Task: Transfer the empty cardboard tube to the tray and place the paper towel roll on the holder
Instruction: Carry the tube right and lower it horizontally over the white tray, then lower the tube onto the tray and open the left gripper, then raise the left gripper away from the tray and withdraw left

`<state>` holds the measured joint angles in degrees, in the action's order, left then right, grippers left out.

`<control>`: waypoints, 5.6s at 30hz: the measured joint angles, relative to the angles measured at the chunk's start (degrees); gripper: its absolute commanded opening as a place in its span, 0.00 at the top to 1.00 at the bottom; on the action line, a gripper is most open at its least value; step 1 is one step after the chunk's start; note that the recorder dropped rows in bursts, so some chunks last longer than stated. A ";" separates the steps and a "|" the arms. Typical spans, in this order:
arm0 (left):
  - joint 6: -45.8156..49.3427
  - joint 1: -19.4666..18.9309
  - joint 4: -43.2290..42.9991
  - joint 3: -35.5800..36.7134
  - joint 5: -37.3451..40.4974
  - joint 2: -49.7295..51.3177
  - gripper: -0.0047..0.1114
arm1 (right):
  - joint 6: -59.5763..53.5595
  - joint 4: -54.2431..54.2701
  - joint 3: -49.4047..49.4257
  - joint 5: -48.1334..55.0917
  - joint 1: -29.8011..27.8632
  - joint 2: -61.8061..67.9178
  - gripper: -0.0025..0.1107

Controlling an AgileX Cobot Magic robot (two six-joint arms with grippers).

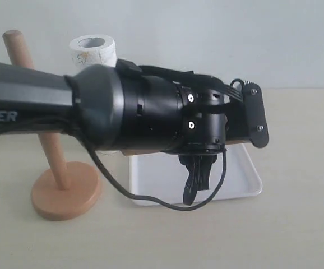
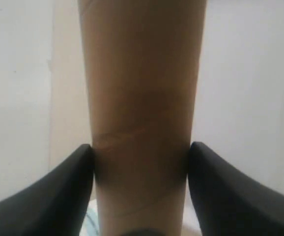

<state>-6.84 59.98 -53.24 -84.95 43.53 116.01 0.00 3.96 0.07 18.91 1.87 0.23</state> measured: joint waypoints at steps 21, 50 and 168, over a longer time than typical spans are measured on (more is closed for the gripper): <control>-3.79 -3.79 0.97 -0.09 -5.92 7.38 0.92 | 0.00 0.00 0.00 0.00 0.00 0.00 0.94; -0.60 -3.79 -0.15 -4.79 -5.31 12.27 0.92 | 0.00 0.00 0.00 0.00 0.00 0.00 0.94; 12.80 4.56 37.23 -4.92 20.55 -31.66 0.92 | 0.00 0.00 0.00 0.10 0.00 0.00 0.94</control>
<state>5.97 64.54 -16.01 -89.87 64.07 84.34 0.00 3.96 0.07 19.01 1.87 0.23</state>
